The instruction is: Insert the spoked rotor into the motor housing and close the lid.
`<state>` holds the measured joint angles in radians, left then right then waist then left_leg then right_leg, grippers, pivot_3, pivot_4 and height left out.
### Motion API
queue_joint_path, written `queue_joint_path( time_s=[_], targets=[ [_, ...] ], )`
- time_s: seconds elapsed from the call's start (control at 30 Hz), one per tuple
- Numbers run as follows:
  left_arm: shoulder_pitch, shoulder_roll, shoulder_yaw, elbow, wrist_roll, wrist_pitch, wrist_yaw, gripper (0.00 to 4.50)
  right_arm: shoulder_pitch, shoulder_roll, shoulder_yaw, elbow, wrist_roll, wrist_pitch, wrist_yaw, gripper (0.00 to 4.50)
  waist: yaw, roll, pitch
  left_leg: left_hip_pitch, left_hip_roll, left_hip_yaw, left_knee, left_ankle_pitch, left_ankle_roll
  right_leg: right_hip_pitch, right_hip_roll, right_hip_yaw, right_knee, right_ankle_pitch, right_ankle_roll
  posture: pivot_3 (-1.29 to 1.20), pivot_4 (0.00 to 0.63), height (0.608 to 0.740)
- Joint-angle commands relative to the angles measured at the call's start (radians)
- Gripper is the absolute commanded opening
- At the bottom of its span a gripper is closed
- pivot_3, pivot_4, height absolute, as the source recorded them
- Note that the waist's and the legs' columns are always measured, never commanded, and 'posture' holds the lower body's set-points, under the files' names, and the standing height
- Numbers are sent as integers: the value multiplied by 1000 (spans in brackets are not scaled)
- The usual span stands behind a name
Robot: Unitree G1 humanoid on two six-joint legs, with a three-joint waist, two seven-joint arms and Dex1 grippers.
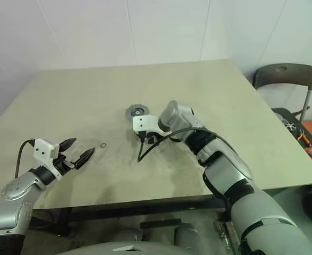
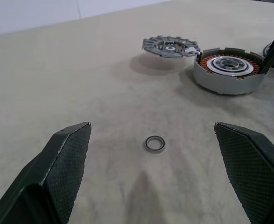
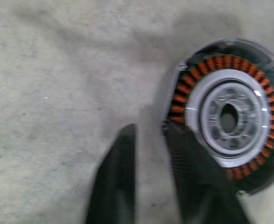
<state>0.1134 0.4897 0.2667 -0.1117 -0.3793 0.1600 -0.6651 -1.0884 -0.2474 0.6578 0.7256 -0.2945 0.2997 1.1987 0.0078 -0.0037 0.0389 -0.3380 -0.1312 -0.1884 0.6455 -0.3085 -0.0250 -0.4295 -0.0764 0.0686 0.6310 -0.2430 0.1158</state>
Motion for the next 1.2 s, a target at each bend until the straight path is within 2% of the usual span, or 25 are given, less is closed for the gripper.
queue_joint_path(
  time_s=[0.03, 0.2, 0.43, 0.83, 1.2],
  targets=[
    [0, 9, 5, -33, 3, -23, -4, 4500, -37, 24, -19, 16, -9, -14, 11, 17, -2, 0, 0, 0, 0, 0, 0, 0, 0, 0, 0, 0, 0, 0, 0, 0, 0, 740],
    [68, 32, 0, -78, -60, -16, -117, 4500, -51, 31, -31, 7, -4, -9, 36, 17, -21, 0, 0, 0, 0, 0, 0, 0, 0, -1, 0, 0, 0, 0, 0, 0, 0, 740],
    [104, 49, 4, -108, -84, -22, -177, 4500, -9, -24, -48, -201, 31, 72, 152, 17, -21, 1, 0, 0, 0, 0, 0, 0, 0, -1, 0, 0, 1, 0, 0, 0, 0, 740],
    [125, 57, -6, -115, -76, -21, -183, 4500, 122, -142, -37, -617, 92, 327, 248, 17, -18, 0, 0, 0, 1, 0, 1, -3, 4, -1, 0, -1, 1, 0, 0, 0, 0, 740],
    [104, 62, -11, -90, -67, -23, -182, 4500, 174, -167, 8, -758, 152, 483, 245, 17, -18, 0, 0, 0, 1, 0, 1, -3, 4, -1, -1, -1, 1, 1, 0, 0, 0, 740]
  ],
)
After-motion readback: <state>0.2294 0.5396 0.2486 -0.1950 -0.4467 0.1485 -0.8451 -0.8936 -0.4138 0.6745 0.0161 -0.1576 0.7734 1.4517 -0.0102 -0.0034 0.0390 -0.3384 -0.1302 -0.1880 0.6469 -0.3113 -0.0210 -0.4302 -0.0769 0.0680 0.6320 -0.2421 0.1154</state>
